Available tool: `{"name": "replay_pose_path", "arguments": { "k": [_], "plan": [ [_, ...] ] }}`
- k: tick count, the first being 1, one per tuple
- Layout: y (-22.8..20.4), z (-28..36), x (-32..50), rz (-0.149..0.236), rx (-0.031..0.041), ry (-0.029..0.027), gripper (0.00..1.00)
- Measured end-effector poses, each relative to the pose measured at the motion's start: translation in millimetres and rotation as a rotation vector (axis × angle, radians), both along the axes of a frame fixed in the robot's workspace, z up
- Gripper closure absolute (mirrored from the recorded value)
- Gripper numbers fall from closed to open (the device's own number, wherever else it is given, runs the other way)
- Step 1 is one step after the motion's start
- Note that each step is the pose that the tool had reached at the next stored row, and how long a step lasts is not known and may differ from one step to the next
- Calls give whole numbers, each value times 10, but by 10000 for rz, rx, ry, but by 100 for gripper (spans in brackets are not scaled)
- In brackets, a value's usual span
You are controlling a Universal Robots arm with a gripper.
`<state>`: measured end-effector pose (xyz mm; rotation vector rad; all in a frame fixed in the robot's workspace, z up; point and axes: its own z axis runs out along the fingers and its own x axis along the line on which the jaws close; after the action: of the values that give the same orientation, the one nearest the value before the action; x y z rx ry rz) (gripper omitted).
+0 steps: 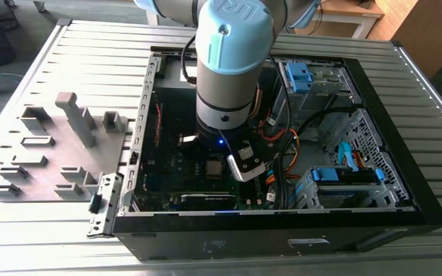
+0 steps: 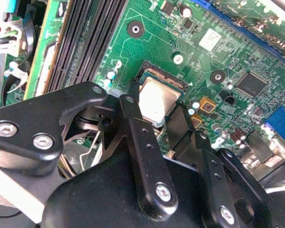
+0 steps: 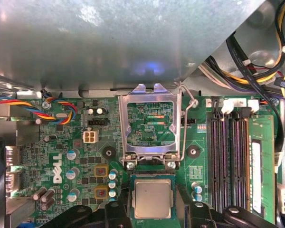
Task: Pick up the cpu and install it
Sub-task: 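Place the cpu into insertion slot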
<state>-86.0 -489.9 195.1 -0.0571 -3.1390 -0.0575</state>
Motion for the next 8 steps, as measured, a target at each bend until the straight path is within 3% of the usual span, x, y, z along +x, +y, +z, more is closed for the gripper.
{"name": "replay_pose_path", "arguments": {
  "k": [8],
  "plan": [
    [0, -20, 0, 0, -1, 0, 53]
  ]
}}
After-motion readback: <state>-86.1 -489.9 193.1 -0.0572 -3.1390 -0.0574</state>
